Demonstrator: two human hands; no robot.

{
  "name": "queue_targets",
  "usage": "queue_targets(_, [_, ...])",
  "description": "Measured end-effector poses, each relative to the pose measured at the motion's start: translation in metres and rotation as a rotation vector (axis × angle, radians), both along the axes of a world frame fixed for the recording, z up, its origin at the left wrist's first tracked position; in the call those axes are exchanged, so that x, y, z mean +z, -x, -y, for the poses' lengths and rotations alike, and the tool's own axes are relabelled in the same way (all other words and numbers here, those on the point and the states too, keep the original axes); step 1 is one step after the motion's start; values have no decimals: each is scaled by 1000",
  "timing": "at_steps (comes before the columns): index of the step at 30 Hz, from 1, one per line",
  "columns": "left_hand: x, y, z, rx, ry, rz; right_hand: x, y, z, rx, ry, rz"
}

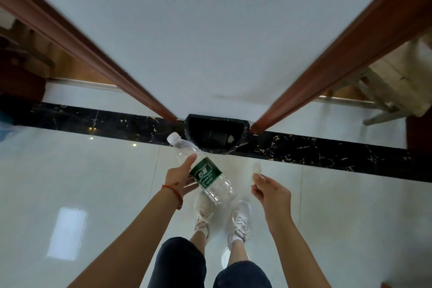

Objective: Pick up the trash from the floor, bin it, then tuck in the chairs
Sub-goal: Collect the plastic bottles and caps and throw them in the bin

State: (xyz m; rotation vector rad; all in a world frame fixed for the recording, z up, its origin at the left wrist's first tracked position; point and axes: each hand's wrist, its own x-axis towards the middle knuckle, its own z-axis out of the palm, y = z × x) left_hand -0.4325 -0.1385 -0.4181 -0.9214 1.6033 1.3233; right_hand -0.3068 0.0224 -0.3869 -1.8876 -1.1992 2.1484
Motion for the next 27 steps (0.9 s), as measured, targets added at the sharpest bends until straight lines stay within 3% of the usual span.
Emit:
queue_targets(11, [-88, 16, -32, 60, 7, 86, -67, 4, -42, -18, -31, 53])
queue_targets(21, [-106, 48, -62, 156, -23, 68, -84, 22, -41, 34, -15, 43])
queue_targets(24, [-104, 54, -65, 124, 25, 37, -85, 30, -39, 57, -31, 39])
queue_targets(27, [-100, 51, -62, -44, 138, -77, -86, 35, -36, 96, -45, 47])
